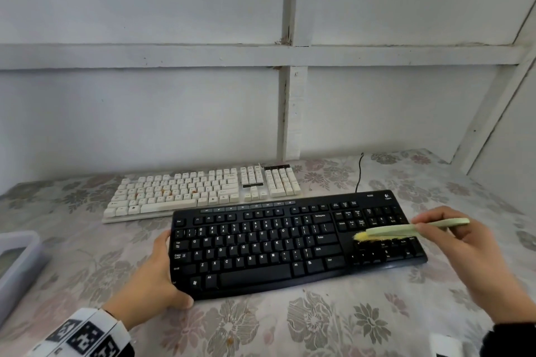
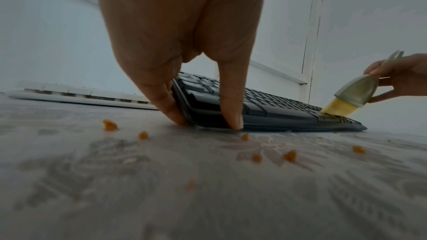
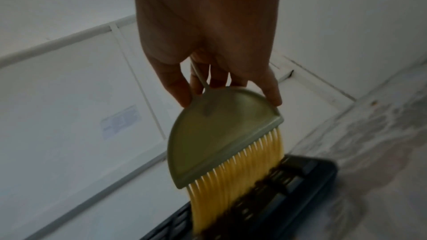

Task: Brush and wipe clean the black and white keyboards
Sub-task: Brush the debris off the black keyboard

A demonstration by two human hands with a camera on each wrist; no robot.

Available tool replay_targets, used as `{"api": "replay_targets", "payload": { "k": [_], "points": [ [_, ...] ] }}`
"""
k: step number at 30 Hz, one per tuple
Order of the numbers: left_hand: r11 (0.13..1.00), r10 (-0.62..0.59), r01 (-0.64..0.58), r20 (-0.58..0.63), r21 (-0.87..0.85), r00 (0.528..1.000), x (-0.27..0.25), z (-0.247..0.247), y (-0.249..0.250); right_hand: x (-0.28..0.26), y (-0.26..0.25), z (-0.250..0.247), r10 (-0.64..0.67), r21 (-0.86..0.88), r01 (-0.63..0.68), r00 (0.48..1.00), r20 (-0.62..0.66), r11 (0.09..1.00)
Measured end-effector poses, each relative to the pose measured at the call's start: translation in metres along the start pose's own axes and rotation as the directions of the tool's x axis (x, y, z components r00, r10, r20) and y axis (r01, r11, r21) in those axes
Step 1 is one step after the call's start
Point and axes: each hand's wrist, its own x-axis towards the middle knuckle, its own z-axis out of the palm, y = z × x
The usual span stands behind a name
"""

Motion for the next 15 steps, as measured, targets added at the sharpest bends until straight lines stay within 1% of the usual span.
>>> {"api": "replay_targets", "payload": {
  "k": [2,3,4,5,7,9,11,13,15],
  "points": [
    [1.000,0.004,-0.004,0.002,0.004,1.000,0.000,-0.001,0.000,0.006,0.002,-0.011,-0.008,-0.044,0.005,0.998,-0.055,0.999],
    [1.000,0.006,-0.006,0.003,0.004,1.000,0.000,-0.001,0.000,0.009,0.007,-0.017,-0.019,-0.100,0.011,0.996,-0.087,0.995],
    [1.000,0.006,-0.006,0.005,0.003,1.000,0.000,-0.001,0.000,0.010,0.007,-0.020,-0.024,-0.120,0.012,0.995,-0.095,0.993],
    [1.000,0.007,-0.007,0.005,0.002,1.000,0.000,-0.001,0.000,0.010,0.007,-0.021,-0.025,-0.110,0.016,0.996,-0.089,0.994],
    [1.000,0.005,-0.005,0.004,0.001,1.000,0.000,-0.001,0.000,0.008,0.005,-0.019,-0.024,-0.029,0.023,0.999,-0.032,0.999],
    [1.000,0.001,-0.001,0.006,0.002,1.000,0.000,-0.001,0.001,0.006,0.006,-0.019,0.020,0.016,-0.019,1.000,-0.007,1.000],
    [1.000,0.001,-0.001,0.009,0.006,1.000,0.000,-0.001,0.001,0.006,0.010,-0.022,0.051,-0.016,-0.052,0.995,-0.087,0.998],
    [1.000,0.001,-0.001,0.011,0.011,1.000,-0.001,-0.001,0.002,0.005,0.007,-0.021,0.079,-0.080,-0.099,0.972,-0.222,0.992],
    [1.000,-0.003,0.003,0.013,0.009,1.000,-0.002,-0.001,0.004,-0.003,-0.007,-0.010,0.045,-0.141,-0.094,0.947,-0.318,0.986]
  ]
}}
